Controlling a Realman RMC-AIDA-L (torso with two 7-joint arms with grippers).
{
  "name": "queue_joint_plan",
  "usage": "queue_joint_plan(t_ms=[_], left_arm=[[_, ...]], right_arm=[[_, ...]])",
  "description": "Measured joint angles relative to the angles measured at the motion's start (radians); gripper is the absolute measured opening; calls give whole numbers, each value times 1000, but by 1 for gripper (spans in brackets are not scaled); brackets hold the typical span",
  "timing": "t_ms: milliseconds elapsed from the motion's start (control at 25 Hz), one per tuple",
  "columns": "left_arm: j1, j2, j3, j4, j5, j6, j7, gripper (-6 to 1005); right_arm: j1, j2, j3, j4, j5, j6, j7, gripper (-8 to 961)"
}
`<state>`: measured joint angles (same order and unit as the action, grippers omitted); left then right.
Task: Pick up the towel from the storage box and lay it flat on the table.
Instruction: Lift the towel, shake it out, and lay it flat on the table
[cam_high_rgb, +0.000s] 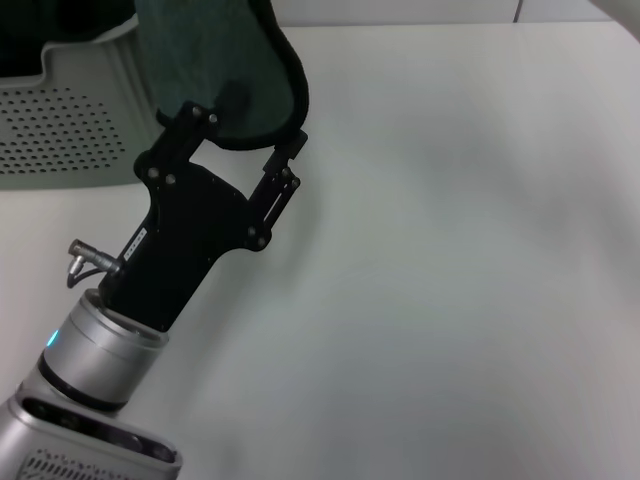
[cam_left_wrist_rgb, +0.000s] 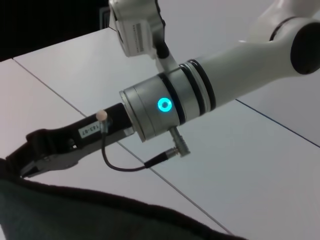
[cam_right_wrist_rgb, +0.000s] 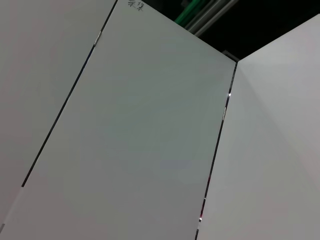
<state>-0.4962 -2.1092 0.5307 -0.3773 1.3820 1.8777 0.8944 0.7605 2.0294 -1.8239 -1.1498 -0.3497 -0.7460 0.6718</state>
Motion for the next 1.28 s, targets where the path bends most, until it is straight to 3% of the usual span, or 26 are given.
queue_joint_plan(t_ms=[400,920,1120,1280], left_arm=[[6,0,0,-6,1,53,-96,545],[10,0,2,-3,1,48,-113,191],[10,0,2,-3,-4,36,-141,201],[18,0,-2,18,-14,40,-289,160]], right_arm=[[1,0,7,36,21,-27,-14,3],[-15,0,14,36,25,-57,-22,3],[-25,0,12,34,25,-64,-22,3],[-42,0,10,27,25,-67,-22,3]])
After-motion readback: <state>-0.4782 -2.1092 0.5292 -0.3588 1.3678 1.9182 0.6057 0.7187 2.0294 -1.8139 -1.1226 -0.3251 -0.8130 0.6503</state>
